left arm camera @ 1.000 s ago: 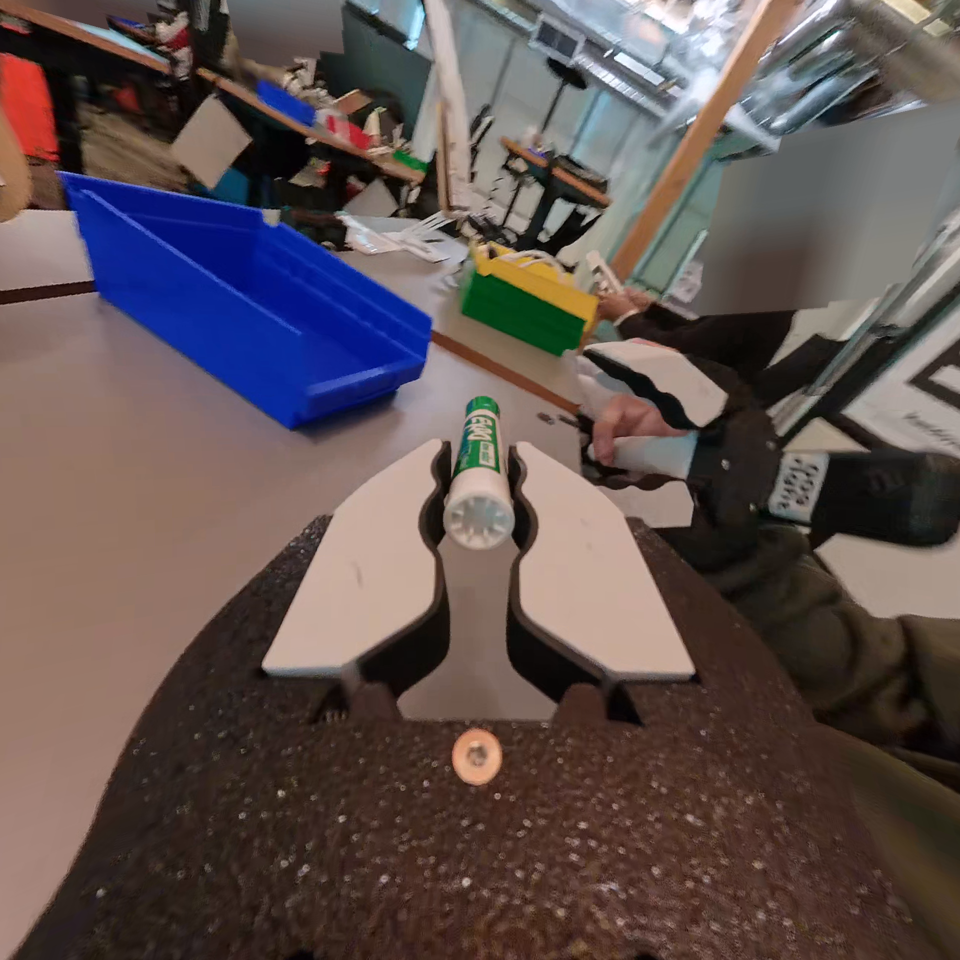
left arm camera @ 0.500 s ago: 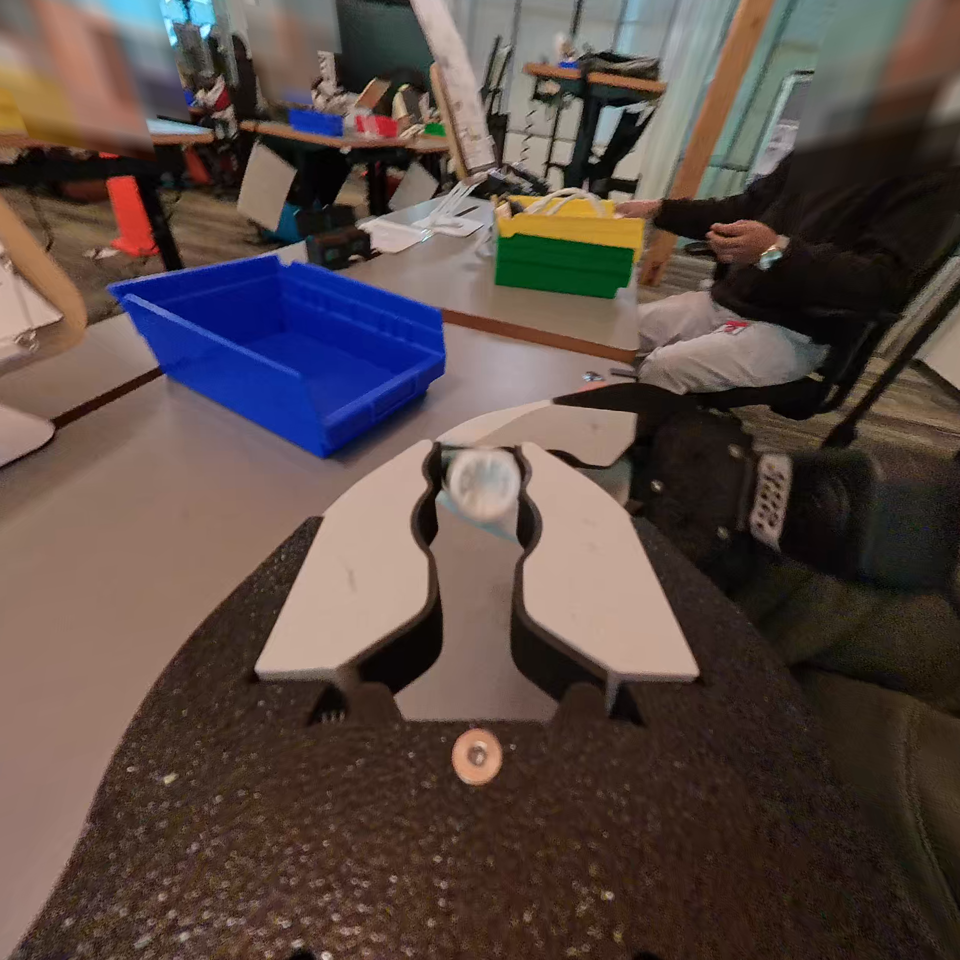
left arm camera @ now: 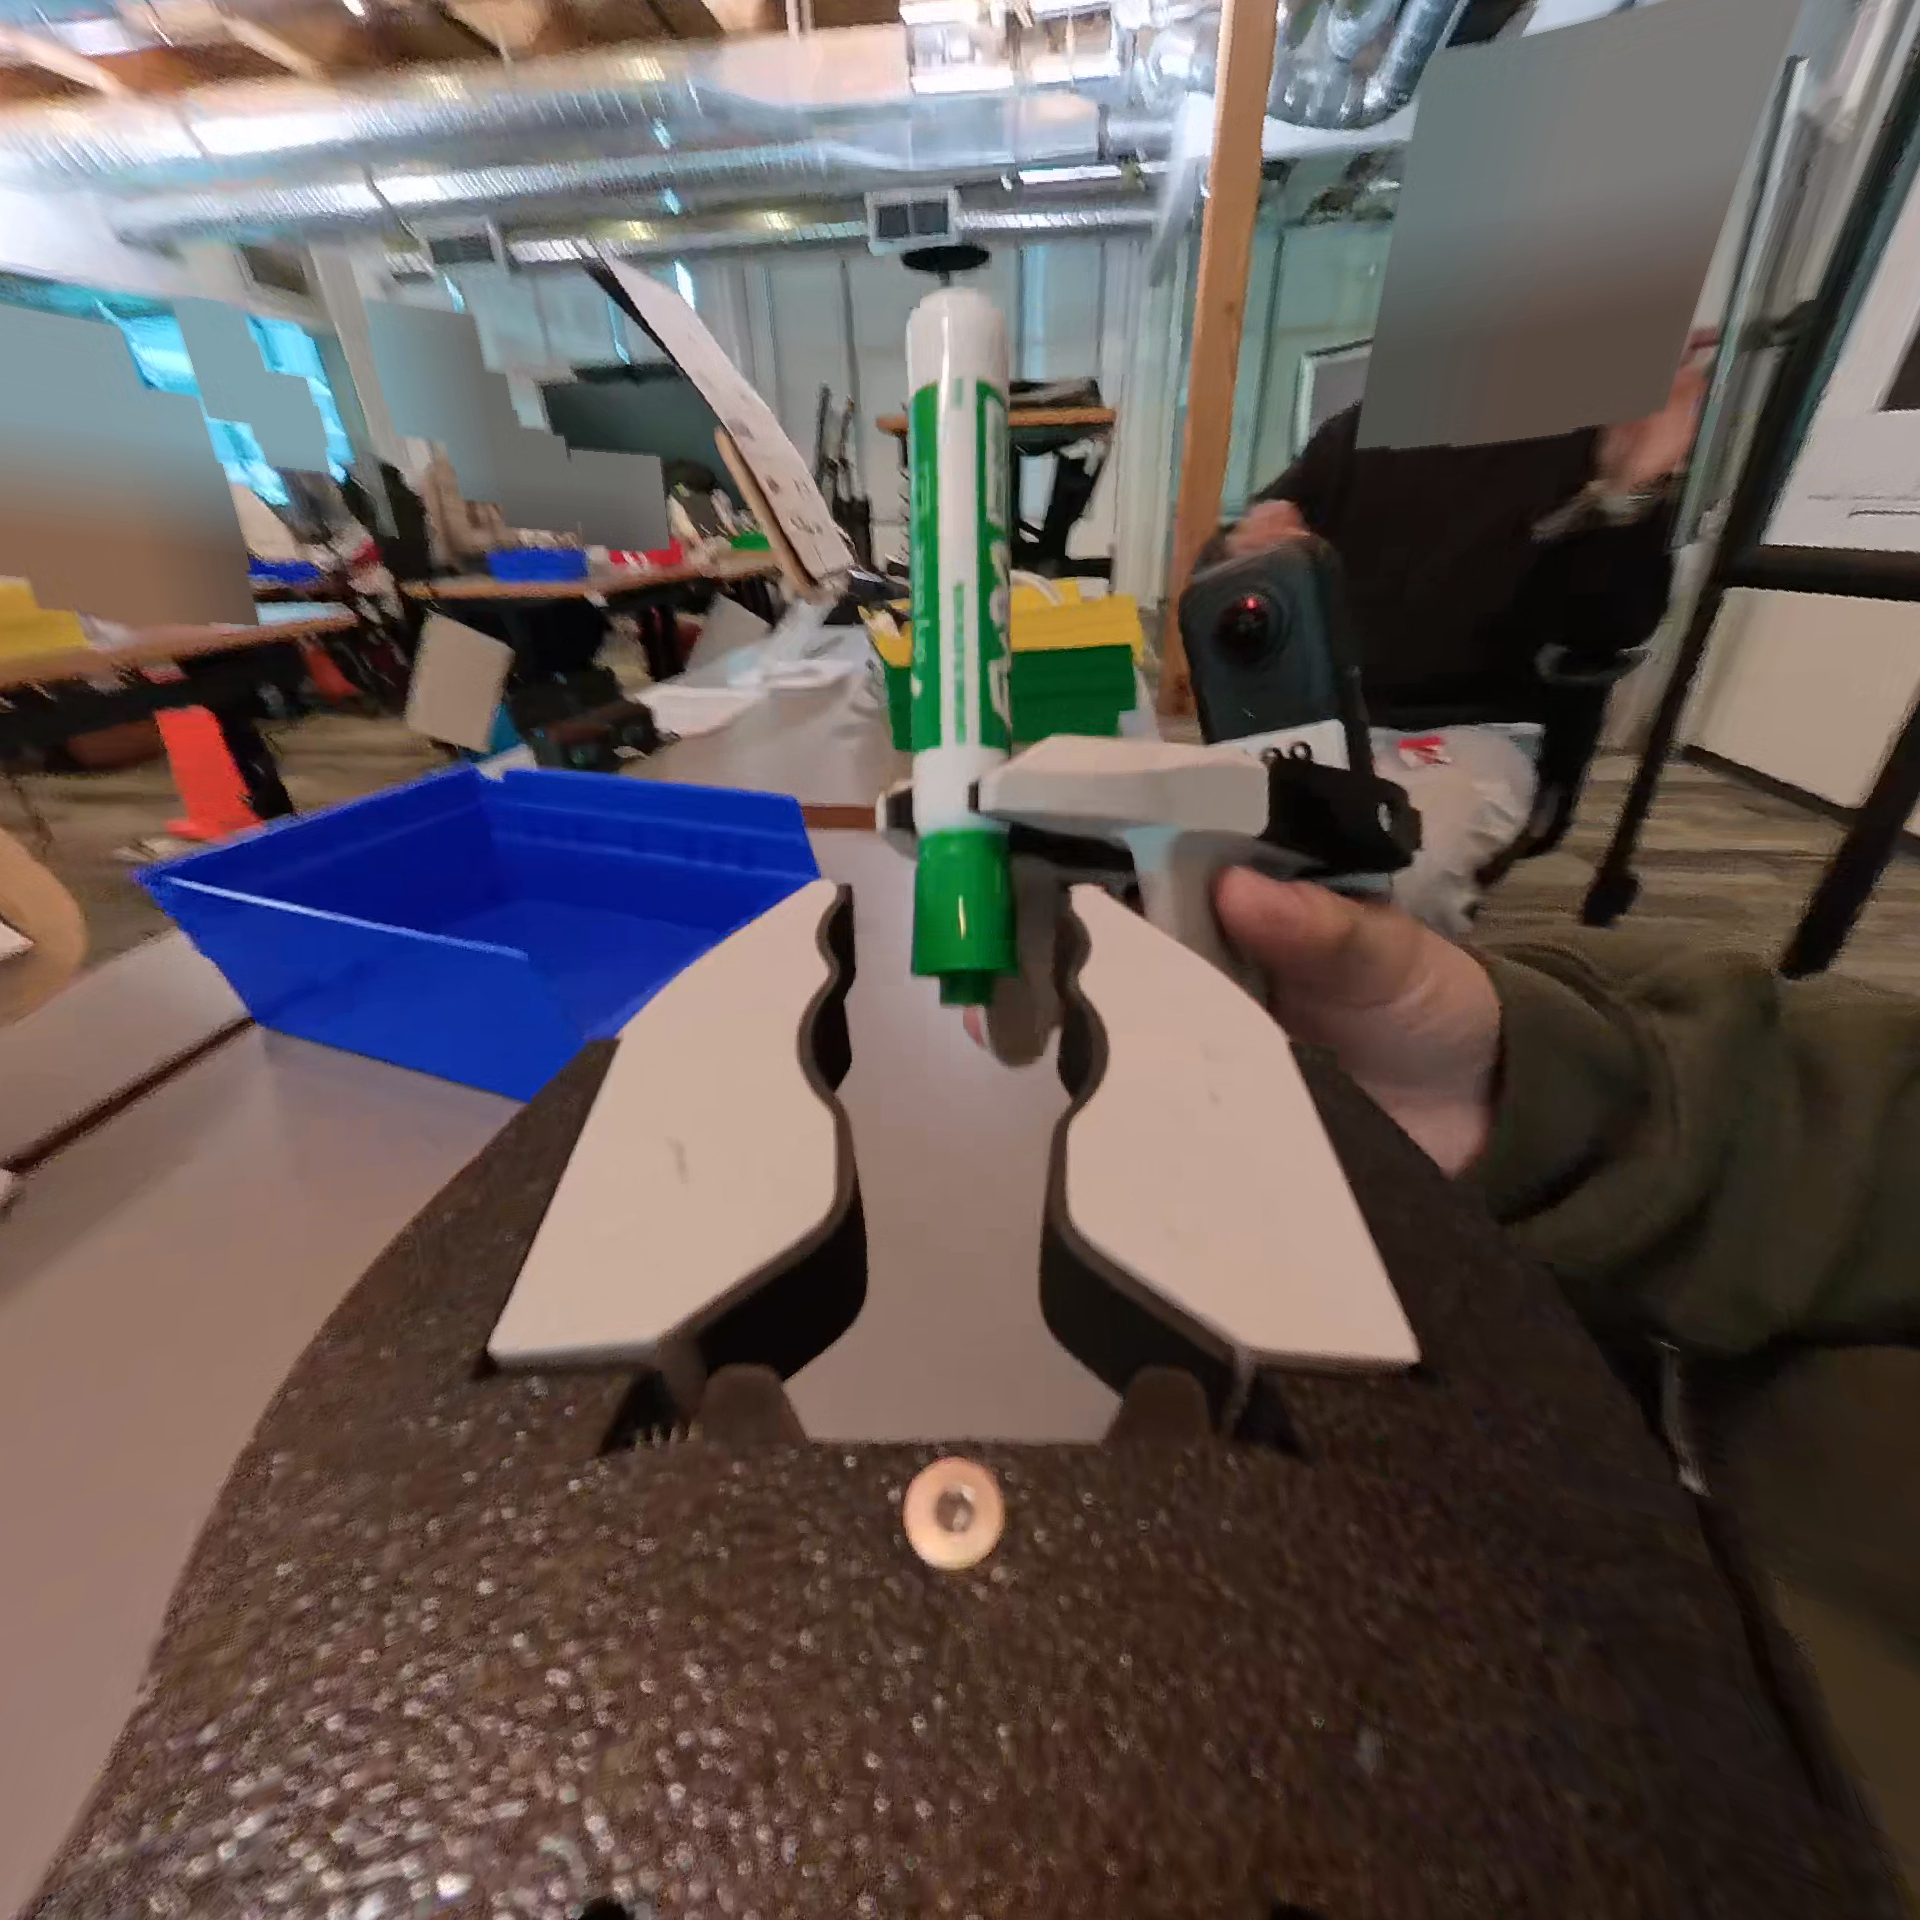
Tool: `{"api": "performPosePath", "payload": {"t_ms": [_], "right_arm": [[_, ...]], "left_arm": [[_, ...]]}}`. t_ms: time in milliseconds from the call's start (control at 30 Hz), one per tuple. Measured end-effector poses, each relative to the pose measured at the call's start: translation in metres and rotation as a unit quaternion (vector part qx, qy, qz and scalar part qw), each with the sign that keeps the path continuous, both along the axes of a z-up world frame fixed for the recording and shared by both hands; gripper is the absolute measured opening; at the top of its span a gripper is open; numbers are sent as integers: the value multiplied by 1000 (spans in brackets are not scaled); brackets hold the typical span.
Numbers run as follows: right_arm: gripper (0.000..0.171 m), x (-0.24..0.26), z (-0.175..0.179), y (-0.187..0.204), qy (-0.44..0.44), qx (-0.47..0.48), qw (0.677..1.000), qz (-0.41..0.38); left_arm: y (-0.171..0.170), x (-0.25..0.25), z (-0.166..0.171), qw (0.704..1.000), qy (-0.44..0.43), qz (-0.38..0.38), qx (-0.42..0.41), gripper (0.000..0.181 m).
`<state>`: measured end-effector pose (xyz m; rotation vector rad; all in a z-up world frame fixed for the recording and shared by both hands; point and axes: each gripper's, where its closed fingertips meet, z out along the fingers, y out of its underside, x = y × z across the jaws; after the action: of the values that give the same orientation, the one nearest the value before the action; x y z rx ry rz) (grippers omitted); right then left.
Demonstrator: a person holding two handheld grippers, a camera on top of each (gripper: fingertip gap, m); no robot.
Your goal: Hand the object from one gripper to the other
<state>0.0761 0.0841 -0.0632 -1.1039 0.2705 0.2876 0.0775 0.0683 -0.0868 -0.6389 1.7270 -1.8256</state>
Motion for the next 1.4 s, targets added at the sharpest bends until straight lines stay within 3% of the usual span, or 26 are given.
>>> {"api": "performPosePath", "payload": {"t_ms": [67,233,300,367,500,633,733,800,933,1000,1033,1100,1167,1233,1333,1400], "right_arm": [[18,0,0,1,24,12,1000,6],[26,7,-7,0,-9,-23,999,-29],[39,20,-8,-8,-21,-38,995,-85],[48,31,-6,-18,9,-45,994,-99],[60,33,4,-31,123,-17,992,-8],[55,27,11,-41,191,14,977,98],[53,16,12,-47,191,14,969,158],[32,11,7,-47,178,-11,970,168],[22,16,-1,-46,131,-43,982,127],[19,15,1,-46,108,-43,986,117],[19,14,3,-46,91,-40,989,112],[19,16,12,-50,56,-13,995,85],[19,14,23,-58,24,22,996,80],[19,9,31,-63,-5,56,995,77],[19,-4,29,-61,-73,61,993,76],[19,-12,25,-56,-120,53,989,63]], "left_arm": [[-1,1,2,998,-43,25,27,19],[8,6,2,982,-110,93,121,19],[22,10,7,964,-149,153,161,18],[36,10,15,924,-227,211,223,18],[42,0,25,815,-371,272,352,18],[25,-12,24,773,-440,252,382,18],[15,-11,11,746,-455,228,431,18],[10,-9,6,739,-458,222,441,18],[10,-7,3,746,-448,221,440,18],[10,-7,2,767,-432,210,425,19],[10,-8,3,790,-418,201,401,18],[9,-10,7,863,-367,166,306,29],[7,-10,11,949,-255,95,162,48],[6,-10,16,993,-119,8,-2,56],[1,-16,24,973,43,-130,-186,64],[-3,-20,24,947,105,-186,-240,59]]}}
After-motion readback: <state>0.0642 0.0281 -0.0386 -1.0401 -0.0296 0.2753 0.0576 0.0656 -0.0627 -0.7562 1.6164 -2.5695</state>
